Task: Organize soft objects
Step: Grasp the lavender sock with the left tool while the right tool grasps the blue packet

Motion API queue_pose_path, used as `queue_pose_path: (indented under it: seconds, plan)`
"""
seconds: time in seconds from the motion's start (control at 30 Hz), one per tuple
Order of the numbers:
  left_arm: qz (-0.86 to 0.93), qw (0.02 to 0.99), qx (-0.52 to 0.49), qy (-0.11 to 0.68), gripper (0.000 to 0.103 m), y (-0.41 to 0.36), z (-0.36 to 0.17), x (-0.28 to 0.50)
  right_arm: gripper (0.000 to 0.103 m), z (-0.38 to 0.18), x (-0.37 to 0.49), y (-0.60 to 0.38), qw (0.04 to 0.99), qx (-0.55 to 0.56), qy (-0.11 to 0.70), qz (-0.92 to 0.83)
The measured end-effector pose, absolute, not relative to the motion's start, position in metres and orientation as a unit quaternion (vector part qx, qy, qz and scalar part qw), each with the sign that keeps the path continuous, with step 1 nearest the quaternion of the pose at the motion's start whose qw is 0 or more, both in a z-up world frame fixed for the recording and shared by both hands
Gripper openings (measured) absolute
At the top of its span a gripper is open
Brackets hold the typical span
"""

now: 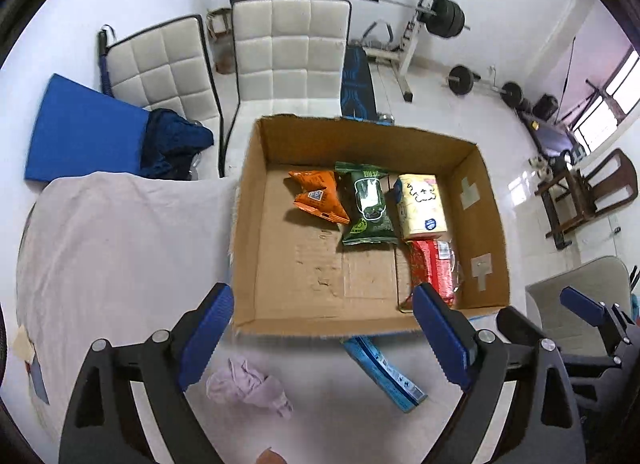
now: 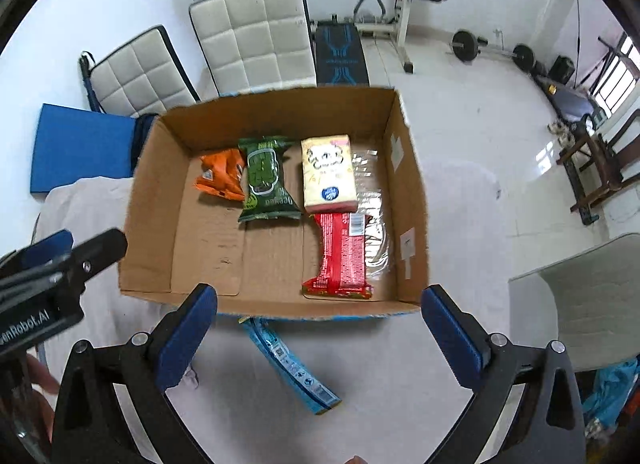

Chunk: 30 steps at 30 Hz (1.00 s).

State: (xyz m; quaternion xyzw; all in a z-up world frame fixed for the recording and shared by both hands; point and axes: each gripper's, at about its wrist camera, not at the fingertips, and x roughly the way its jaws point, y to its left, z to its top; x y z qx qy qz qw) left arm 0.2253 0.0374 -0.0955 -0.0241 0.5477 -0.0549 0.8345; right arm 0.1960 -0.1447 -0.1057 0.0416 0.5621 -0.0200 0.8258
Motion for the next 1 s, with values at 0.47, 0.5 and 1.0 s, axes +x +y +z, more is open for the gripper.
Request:
queue_pose_path:
  seconds: [0.47,0.5,1.0]
  plan:
    - [-0.003,0.836,-0.061,0.545,0.092,0.059,-0.084,0.166,0.103,-0.076,0.141,-0.144,0.828,0.042,0.558,0.012]
    - [0.003,0.829,-0.063,0.556,0.092,0.062,-0.094,0.165,0.103,-0.084,0.140,-0.143,0.821,0.037,0.569,0.015]
    - [0.039,0.699,-0.110,0.705,0.092,0.097,-0.262,0.171,0.103,-0.250,0.148,-0.109,0.706,-0.003,0.707,0.041]
